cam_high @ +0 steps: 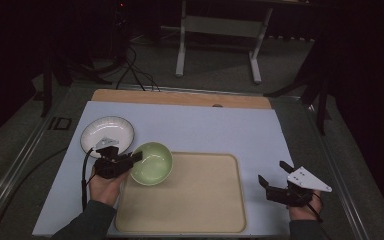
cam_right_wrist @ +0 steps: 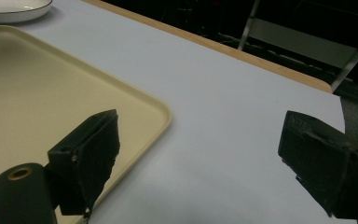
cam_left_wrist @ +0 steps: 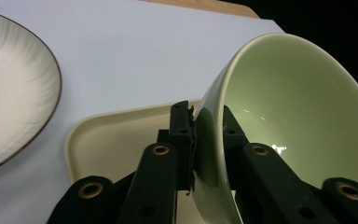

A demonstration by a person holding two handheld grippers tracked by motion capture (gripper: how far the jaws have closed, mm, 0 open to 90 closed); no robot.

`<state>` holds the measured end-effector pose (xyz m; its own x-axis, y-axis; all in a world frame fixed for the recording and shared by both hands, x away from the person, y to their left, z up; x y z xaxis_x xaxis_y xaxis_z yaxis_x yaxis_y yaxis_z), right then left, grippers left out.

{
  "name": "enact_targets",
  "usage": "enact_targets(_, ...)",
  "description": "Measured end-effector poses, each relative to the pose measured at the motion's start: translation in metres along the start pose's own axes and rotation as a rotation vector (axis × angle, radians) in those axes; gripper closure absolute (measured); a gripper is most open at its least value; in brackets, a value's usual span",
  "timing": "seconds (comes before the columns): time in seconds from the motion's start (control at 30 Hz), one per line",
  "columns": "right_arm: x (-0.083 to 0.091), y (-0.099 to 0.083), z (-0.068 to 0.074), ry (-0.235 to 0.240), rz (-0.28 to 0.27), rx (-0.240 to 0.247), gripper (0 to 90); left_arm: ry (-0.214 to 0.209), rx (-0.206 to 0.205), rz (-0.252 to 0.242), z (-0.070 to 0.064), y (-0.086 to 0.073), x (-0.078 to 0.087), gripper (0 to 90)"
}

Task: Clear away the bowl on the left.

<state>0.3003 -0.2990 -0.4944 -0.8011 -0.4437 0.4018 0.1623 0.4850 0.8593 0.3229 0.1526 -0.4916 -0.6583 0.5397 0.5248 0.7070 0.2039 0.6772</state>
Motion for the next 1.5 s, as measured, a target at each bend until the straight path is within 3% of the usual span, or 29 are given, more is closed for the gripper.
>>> enact_targets(0.9,0.000,0.000,0.000,0.002,0.000,0.003,12.2,-0.030,-0.048,0.070,-0.021,-0.016,-0.021,82.1)
enact_targets(1.5,-0.001,0.000,0.000,0.002,-0.002,0.004,12.2,-0.034,-0.057,0.084,-0.029,-0.021,-0.033,82.1)
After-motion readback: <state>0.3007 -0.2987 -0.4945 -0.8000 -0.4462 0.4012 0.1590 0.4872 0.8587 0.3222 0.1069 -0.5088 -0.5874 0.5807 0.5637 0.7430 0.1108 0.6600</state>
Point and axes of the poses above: each handheld gripper's, and its own axes: x roughly backward along the jaws, y roughly out of its top, z roughly to its left, the point moved 6 cm from there along -x, roughly forward along the jaws, and after that the axes turned 11 degrees about x, right-handed, at the moved point
